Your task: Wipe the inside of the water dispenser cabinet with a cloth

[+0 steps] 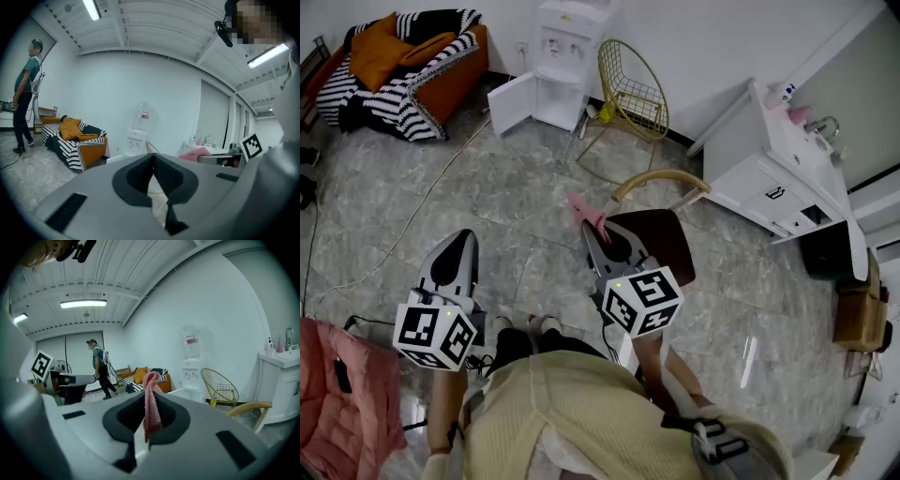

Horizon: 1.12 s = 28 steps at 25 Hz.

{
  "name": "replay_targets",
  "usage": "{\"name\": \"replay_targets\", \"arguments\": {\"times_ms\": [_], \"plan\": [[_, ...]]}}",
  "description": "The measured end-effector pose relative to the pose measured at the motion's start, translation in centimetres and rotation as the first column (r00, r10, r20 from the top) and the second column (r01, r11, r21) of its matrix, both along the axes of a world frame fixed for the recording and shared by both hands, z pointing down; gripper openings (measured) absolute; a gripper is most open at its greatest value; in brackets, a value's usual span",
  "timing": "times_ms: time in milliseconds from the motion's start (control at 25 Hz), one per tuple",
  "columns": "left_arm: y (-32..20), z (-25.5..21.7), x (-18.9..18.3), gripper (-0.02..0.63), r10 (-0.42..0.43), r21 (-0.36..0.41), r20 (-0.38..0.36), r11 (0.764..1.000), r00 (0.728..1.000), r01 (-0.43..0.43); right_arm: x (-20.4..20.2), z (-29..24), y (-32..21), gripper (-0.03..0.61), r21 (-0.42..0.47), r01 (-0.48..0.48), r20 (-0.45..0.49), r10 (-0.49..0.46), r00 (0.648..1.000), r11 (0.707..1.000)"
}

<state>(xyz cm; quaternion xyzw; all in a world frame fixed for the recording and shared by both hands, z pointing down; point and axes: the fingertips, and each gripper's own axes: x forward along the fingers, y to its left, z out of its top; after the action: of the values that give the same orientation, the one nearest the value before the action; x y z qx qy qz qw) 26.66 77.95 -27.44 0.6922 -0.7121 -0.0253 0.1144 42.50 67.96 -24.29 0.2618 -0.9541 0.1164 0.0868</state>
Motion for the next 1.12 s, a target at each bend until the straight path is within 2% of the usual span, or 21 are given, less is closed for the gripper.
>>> {"name": "replay_targets", "arguments": {"times_ms": [400, 760, 920, 1120], "plan": [[-2.0, -0.4, 0.2, 0.015, -0.034, 0.005, 0.003, 0.999, 0.999, 0.034, -0.3, -0.6, -3.0, 0.026, -0.019, 0.018, 0.05, -0.017, 0.999, 1.0], [-5.1, 1.1, -0.3, 0.015, -0.008, -0.031, 0.001, 0.999, 1.0, 0.008, -0.8, 1.3, -5.0, 0.026, -0.074, -0.001, 0.055, 0.005, 0.998, 0.997], [-6.2, 1.5, -1.8, 0.015, -0.001, -0.036, 0.004, 0.999, 1.0, 0.002, -2.1, 1.9, -5.9, 0.026, -0.099, -0.012, 0.052, 0.017, 0.999, 0.995], [-8.6, 2.5, -6.2, 0.015, 0.013, -0.022, -0.018, 1.0, 1.0, -0.013, -5.3, 2.5, -7.5, 0.026, -0.1, -0.043, 0.025, 0.046, 0.999, 0.994]]}}
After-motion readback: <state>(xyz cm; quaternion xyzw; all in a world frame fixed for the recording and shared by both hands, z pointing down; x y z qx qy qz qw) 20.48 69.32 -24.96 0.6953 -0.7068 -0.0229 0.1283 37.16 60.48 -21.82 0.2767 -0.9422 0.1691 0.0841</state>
